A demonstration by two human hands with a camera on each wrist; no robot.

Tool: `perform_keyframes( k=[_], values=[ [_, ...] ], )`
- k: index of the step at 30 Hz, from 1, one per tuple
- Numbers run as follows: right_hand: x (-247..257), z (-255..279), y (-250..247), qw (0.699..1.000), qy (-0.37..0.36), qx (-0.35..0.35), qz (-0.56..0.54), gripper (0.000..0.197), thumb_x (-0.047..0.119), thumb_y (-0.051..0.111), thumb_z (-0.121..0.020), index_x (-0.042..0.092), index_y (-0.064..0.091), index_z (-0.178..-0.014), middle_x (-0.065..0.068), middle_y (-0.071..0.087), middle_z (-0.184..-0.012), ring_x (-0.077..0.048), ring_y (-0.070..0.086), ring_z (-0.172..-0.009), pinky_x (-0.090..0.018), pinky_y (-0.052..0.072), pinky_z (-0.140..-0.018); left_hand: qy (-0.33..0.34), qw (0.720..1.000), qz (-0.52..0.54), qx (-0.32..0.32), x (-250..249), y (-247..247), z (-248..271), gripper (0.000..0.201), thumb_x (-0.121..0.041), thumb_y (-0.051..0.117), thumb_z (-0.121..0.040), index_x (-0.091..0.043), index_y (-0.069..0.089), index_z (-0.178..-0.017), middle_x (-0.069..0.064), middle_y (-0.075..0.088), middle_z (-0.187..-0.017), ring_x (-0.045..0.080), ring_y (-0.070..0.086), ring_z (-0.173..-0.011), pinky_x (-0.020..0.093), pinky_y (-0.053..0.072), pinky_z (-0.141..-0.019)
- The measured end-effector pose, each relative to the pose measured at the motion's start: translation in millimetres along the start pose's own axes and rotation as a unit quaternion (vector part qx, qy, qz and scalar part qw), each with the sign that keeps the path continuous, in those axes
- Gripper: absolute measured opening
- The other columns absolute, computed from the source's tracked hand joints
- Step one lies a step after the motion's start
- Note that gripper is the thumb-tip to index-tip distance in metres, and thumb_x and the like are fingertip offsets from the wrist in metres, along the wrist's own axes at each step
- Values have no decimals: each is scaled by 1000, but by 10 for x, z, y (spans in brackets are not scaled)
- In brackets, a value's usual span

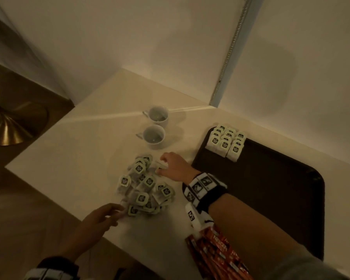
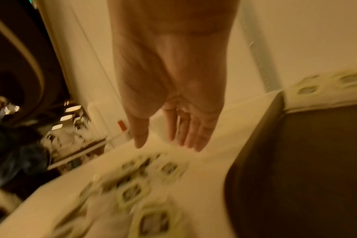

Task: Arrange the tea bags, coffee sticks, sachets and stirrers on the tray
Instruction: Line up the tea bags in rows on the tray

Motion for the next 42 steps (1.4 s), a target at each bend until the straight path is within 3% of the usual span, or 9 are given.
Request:
perform_keyframes(
  k=[4,10,15,20,23,26,32,38,42],
  values=[
    [93,-168,297,994,38,-63,82,47,30,65,-85,5,44,-119,-14,46,-123,-30,42,-116,-42,43,-93,21,1000,12,-4,83,-35,155,15,-13,57,-92,-22,66,-99,5,71,-91,16,67,-77,25,52,-69],
    [44,-177,316,989,68,-46,123,33,25,60,-89,9,52,-116,-14,45,-123,-32,45,-113,-41,42,-96,25,999,36,-32,270,-156,289,15,-15,60,-90,-22,68,-101,5,70,-93,20,69,-80,46,54,-84],
    [296,-65,143,997,-50,60,11,30,15,77,-75,8,62,-99,-8,60,-93,-21,56,-88,-31,44,-76,40,998,48,-31,345,-218,309,26,-58,60,-77,-42,67,-97,-6,70,-98,15,68,-88,43,54,-84],
    [589,-11,383,960,-123,143,209,46,15,74,-75,16,56,-117,-8,59,-110,-25,55,-98,-34,45,-76,44,997,54,-27,425,-228,296,49,-78,59,-60,-47,65,-98,-7,69,-101,15,67,-92,41,54,-85],
    [593,-21,444,943,-140,114,278,28,17,67,-79,13,58,-105,-10,56,-109,-29,54,-102,-35,44,-77,34,997,55,-33,373,-247,330,22,-54,64,-80,-39,68,-97,-3,70,-97,16,68,-86,41,54,-83],
    [525,-27,459,936,-139,114,302,42,22,74,-75,13,57,-112,-9,49,-118,-28,47,-110,-40,45,-85,32,997,50,-42,407,-263,336,17,-21,57,-91,-30,68,-99,-1,71,-95,15,69,-81,41,54,-81],
    [490,24,243,969,-129,83,193,17,12,67,-78,8,54,-88,-14,62,-94,-30,58,-88,-36,45,-73,53,998,15,-21,251,-238,345,17,-41,58,-89,-34,65,-103,-5,68,-99,13,67,-86,34,55,-80],
    [319,164,-234,995,-88,17,53,29,14,76,-74,14,49,-84,-5,57,-87,-21,53,-83,-30,40,-69,160,978,-123,-48,-496,208,-92,19,-21,70,-84,-32,58,-95,-11,60,-86,7,55,-75,8,40,-65],
    [205,424,-520,994,-30,-13,-109,31,12,75,-78,8,54,-100,-5,62,-96,-13,59,-83,-16,49,-62,143,948,-281,-33,-762,708,-554,39,-43,64,-85,-20,57,-116,1,55,-108,20,52,-101,32,43,-88]
  ],
)
Point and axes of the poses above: each hand's wrist, its own z-axis away from the middle knuckle, its own y-axis out of the palm, x = y × z, the point moved 5 cm from there along -z, towards the middle knuckle
